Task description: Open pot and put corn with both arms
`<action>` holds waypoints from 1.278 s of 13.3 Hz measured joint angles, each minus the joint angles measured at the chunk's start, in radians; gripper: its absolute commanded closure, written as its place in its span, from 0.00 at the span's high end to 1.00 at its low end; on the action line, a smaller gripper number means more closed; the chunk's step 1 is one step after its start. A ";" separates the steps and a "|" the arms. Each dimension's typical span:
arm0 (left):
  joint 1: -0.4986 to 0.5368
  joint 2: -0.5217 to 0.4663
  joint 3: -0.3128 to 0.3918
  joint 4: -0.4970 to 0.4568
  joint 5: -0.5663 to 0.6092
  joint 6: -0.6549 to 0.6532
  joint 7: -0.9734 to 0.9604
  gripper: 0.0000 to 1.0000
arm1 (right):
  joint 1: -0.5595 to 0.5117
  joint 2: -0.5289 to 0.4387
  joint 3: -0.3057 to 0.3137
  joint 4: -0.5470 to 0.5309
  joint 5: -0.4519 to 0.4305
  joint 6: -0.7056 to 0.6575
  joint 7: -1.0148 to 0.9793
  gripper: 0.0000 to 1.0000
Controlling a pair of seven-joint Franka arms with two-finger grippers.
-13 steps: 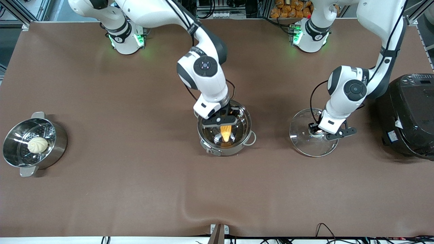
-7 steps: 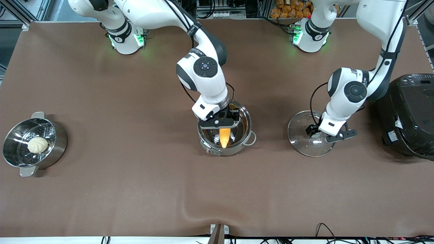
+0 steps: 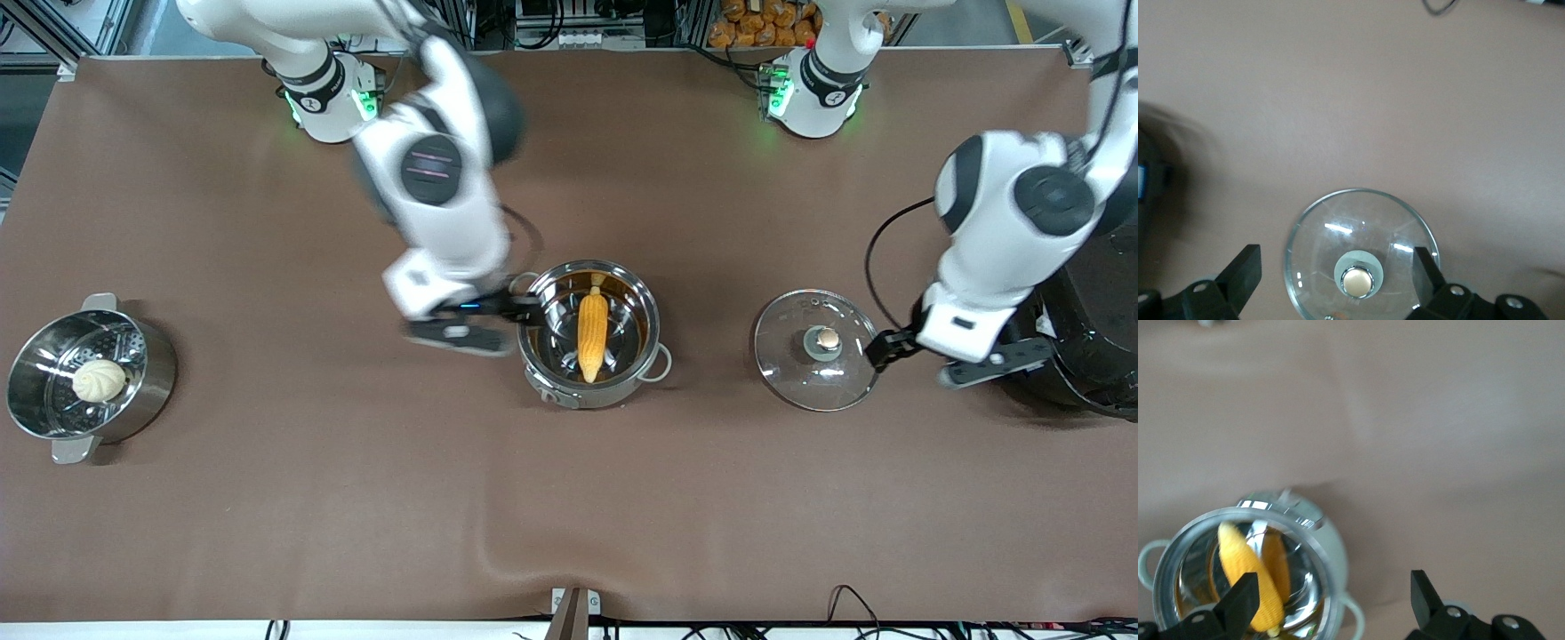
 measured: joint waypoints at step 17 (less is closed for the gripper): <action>0.080 -0.147 0.002 0.312 -0.135 -0.564 0.267 1.00 | -0.616 -0.517 0.003 -0.213 0.018 -0.479 -0.792 1.00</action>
